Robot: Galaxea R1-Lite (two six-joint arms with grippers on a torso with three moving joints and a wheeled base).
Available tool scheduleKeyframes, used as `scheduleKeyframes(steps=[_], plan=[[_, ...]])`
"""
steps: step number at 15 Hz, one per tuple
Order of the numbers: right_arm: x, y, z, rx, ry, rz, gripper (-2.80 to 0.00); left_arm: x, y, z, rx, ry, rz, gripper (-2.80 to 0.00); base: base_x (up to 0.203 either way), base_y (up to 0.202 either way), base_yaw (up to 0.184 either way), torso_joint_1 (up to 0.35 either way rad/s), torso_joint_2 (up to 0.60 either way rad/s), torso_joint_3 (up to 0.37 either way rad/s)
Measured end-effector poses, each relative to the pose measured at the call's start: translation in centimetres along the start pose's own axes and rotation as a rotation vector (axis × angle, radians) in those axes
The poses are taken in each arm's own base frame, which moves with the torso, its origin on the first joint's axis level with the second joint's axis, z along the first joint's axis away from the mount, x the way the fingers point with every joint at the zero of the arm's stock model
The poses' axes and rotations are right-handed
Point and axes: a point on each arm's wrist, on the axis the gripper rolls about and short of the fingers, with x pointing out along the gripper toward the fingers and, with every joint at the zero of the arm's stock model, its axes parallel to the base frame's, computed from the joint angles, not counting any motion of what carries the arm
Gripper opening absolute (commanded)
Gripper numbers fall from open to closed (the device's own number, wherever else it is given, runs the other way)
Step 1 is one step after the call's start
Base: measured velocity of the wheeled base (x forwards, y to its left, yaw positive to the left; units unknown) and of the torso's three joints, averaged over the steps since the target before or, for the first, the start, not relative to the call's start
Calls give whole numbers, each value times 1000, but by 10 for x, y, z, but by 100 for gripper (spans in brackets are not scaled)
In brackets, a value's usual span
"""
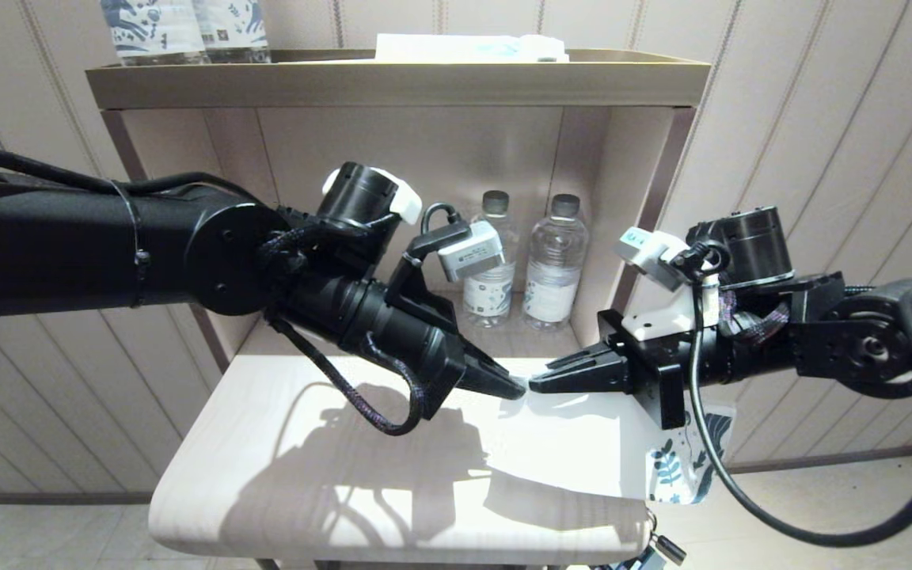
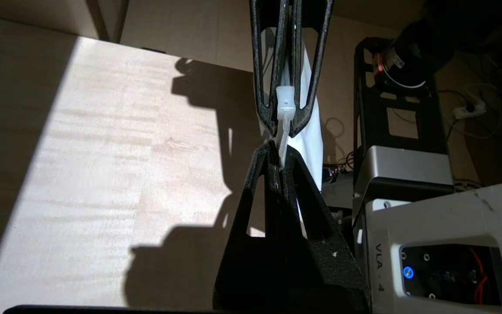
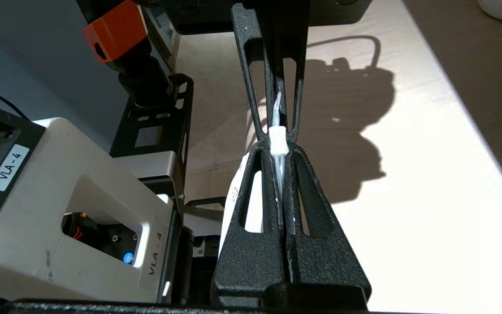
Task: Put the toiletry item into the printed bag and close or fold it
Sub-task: Hand it to the other hand
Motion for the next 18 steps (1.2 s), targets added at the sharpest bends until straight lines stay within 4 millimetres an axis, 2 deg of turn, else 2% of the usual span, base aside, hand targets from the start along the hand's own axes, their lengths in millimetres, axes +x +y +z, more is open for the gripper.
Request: scheduleKeyframes(steps=[10,18], plan=[[-1,3,5,-16,-7,0,-280,13,9,-9,-8,5,-14,-280,0,0,0,0,0,0],[-1,3,7,-18,-8,2,-280,27,16,-32,5,-39,-5,-280,0,0,0,0,0,0]])
